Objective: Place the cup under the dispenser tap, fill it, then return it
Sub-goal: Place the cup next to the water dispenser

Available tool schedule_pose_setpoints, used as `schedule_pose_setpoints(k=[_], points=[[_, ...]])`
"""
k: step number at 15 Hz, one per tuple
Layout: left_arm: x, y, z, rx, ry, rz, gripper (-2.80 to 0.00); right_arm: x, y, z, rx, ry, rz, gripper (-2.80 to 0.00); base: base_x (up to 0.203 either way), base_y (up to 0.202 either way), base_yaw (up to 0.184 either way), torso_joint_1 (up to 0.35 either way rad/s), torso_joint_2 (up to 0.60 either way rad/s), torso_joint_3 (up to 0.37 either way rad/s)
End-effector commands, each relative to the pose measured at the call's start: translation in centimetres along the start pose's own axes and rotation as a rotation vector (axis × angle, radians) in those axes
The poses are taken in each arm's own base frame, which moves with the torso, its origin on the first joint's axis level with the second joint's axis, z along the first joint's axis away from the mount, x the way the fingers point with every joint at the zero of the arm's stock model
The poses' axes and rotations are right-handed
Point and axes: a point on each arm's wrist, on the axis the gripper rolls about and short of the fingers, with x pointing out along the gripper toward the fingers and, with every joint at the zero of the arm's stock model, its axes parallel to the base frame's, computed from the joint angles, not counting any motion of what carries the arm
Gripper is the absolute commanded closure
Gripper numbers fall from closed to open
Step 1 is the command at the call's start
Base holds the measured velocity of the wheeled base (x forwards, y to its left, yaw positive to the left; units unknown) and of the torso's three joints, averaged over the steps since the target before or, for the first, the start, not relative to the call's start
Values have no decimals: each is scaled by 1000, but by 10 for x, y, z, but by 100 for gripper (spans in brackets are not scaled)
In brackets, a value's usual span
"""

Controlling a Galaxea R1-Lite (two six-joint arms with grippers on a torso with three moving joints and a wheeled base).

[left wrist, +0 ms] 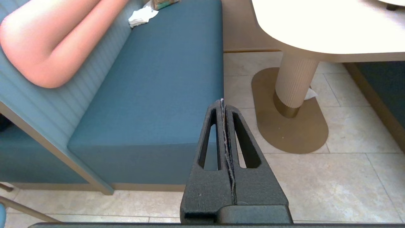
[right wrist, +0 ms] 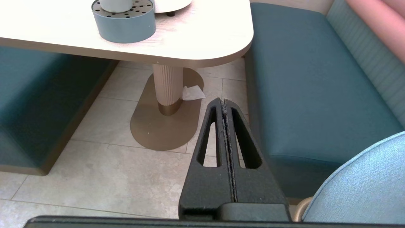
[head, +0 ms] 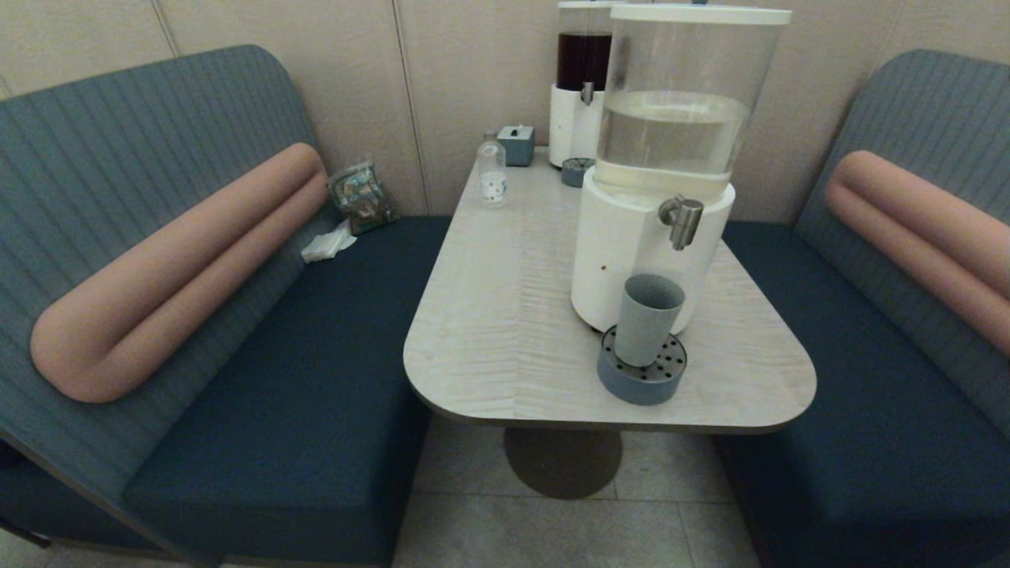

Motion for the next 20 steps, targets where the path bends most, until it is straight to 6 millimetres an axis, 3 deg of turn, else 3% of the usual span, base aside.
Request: schedule_pose_setpoints(k=[1, 7, 9, 11, 12, 14, 16, 18, 20], points=[[0, 0, 0, -4, 1, 2, 0, 0, 0, 0, 0, 3, 0, 0, 0, 0, 0, 0, 0, 0], [-1, 0, 5, -2, -22, -5, 0, 0, 0, 0, 0, 3, 0, 0, 0, 0, 0, 0, 0, 0], [-13, 0, 37, 0, -116, -40, 0, 0, 0, 0, 0, 3, 0, 0, 0, 0, 0, 0, 0, 0], [-24, 1, 82, 6, -169, -98, 0, 0, 0, 0, 0, 3, 0, 0, 0, 0, 0, 0, 0, 0], [-19, 1, 101, 4, -133, -131, 0, 0, 0, 0, 0, 3, 0, 0, 0, 0, 0, 0, 0, 0], [13, 2, 138, -7, -23, -204, 0, 0, 0, 0, 0, 3, 0, 0, 0, 0, 0, 0, 0, 0], [63, 2, 166, -25, 77, -281, 0, 0, 0, 0, 0, 3, 0, 0, 0, 0, 0, 0, 0, 0], [119, 2, 182, -43, 146, -355, 0, 0, 0, 0, 0, 3, 0, 0, 0, 0, 0, 0, 0, 0], [168, 0, 182, -58, 186, -435, 0, 0, 0, 0, 0, 3, 0, 0, 0, 0, 0, 0, 0, 0]])
